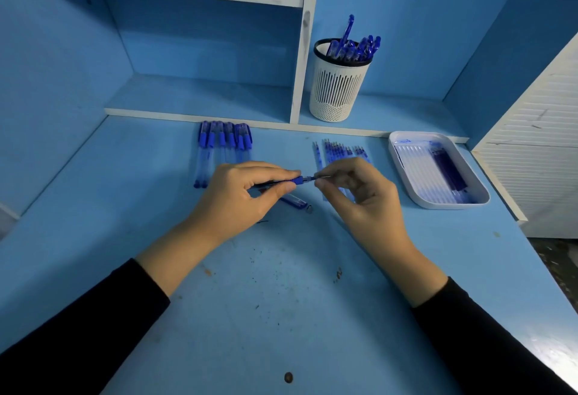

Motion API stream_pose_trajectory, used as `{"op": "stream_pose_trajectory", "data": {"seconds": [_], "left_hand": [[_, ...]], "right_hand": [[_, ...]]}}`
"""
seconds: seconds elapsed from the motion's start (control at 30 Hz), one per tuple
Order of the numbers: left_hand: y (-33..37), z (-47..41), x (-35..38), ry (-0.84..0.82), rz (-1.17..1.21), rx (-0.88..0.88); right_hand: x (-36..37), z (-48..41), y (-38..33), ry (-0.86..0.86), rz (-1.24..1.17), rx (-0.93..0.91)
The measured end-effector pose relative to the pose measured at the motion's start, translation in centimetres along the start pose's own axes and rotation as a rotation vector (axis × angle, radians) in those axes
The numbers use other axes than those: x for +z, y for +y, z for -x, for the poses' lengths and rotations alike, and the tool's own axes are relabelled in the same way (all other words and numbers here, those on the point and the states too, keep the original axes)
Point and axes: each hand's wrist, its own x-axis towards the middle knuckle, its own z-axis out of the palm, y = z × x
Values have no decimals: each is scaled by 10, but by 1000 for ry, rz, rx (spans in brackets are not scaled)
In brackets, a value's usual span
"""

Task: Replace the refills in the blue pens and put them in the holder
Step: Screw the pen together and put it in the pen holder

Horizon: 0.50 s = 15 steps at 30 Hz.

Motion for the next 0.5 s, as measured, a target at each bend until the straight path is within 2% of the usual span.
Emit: {"op": "stream_pose_trajectory", "data": {"seconds": [0.17, 0.3, 0.37, 0.5], "left_hand": [[1, 6, -2, -18, 18, -21], [-3, 7, -6, -24, 25, -50], [-4, 7, -9, -21, 25, -64], [-6, 8, -13, 7, 61, -105]], "right_hand": [[1, 1, -3, -59, 24, 15], [-6, 0, -4, -106, -10, 107], [-11, 1, -1, -159, 71, 112], [-14, 5, 6, -271, 358, -13]]}}
